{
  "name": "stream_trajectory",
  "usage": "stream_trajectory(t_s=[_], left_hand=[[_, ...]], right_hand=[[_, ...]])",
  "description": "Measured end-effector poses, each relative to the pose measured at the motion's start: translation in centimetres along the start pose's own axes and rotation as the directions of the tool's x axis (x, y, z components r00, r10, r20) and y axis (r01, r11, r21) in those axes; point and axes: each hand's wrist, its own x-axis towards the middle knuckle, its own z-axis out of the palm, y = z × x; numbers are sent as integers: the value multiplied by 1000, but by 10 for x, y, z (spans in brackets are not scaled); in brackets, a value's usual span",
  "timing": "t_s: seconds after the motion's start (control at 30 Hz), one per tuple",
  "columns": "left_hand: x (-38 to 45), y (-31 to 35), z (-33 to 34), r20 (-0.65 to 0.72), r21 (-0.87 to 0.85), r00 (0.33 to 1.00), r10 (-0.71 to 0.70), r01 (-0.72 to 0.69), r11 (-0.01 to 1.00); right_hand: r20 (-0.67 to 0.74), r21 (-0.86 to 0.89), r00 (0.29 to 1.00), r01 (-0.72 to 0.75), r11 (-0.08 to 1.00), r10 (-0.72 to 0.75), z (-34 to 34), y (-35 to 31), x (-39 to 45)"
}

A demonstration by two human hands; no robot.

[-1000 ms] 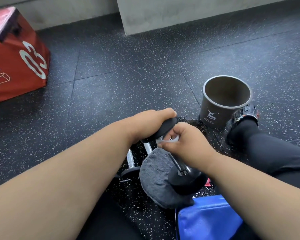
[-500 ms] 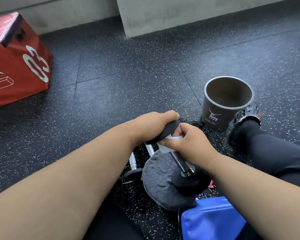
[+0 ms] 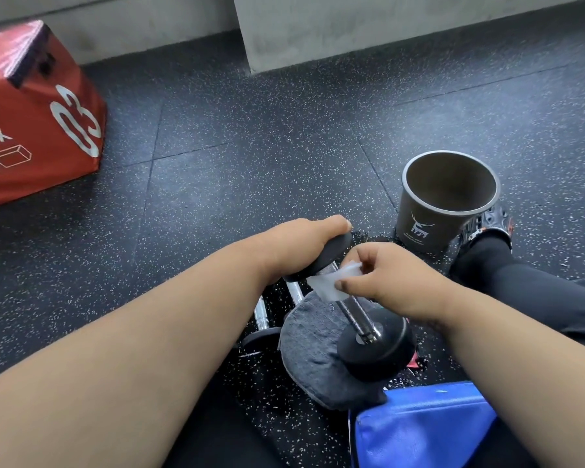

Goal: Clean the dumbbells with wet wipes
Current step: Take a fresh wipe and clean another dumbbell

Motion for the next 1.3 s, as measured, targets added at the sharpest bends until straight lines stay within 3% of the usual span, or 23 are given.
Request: stream_trajectory(t_s=[0.17, 0.4, 0.57, 0.67, 0.77, 0.9, 1.0, 1.13, 1.3], left_hand=[[5, -3, 2, -31, 18, 999, -12, 12, 1000], [5, -5, 3, -42, 11, 999, 5, -5, 1000], [1, -4, 3, -26, 12, 1000, 7, -7, 1000], [0, -3, 3, -31, 23, 999, 19, -18, 1000], [-2, -1, 4, 2, 26, 998, 59, -59, 998], [-4, 3, 6, 51, 0, 995, 88, -89, 996], [0, 1, 8, 69, 34, 994, 82, -85, 996], [8, -5, 10, -19, 43, 997, 72, -71, 997], [9, -6, 9, -35, 38, 997, 74, -73, 997]], right_hand=[[-85, 168, 996, 33, 985, -19, 3, 5, 6], [-177, 226, 984, 20, 974, 21, 15, 15, 16], [-33, 268, 998, -42, 963, 52, 12, 22, 19], [124, 362, 992, -79, 929, 36, 12, 18, 20], [280, 553, 956, -238, 799, 91, 18, 14, 18], [453, 501, 884, -357, 789, 112, 30, 24, 27], [483, 468, 869, -360, 807, 108, 31, 30, 32], [497, 460, 862, -359, 812, 99, 30, 38, 36], [486, 587, 874, -330, 739, 3, 32, 37, 37]])
